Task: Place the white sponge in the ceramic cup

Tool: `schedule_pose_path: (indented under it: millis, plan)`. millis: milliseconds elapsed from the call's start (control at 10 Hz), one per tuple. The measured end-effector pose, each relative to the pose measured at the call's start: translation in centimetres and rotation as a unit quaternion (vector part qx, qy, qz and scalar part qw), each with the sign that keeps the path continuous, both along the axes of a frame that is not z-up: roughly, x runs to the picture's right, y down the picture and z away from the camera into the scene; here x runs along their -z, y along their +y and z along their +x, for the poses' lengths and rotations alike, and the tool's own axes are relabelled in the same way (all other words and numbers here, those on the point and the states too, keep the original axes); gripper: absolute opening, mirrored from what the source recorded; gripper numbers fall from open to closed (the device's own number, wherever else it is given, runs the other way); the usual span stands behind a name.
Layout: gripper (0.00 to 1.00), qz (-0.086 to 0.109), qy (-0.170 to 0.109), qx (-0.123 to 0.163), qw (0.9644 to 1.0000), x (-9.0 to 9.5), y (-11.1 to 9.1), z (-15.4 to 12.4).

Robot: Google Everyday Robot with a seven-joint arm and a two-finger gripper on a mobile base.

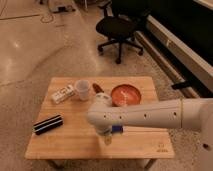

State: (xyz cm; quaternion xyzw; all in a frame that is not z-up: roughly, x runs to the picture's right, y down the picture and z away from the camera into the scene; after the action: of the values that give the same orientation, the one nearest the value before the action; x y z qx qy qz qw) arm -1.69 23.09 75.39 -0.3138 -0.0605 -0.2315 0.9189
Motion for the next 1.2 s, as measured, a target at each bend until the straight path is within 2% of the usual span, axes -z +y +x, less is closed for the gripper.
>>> schedule_pose_path:
  millis: [200, 300, 600, 800, 1200]
  plan:
    - [0.65, 0.003, -0.007, 0.007, 0.9999, -0.4, -1.6, -1.8]
    - [0.65, 0.002, -0.012, 0.012, 0.9999, -0.5, -1.7, -2.2]
    - [0.65, 0.000, -0.027, 0.030, 0.9992, -1.9, -0.3, -4.2]
    - [0.65, 0.001, -0.034, 0.034, 0.9988, -2.8, -1.0, -5.0]
    - [0.65, -0.003, -0.047, 0.043, 0.9980, -3.0, -1.2, -5.8]
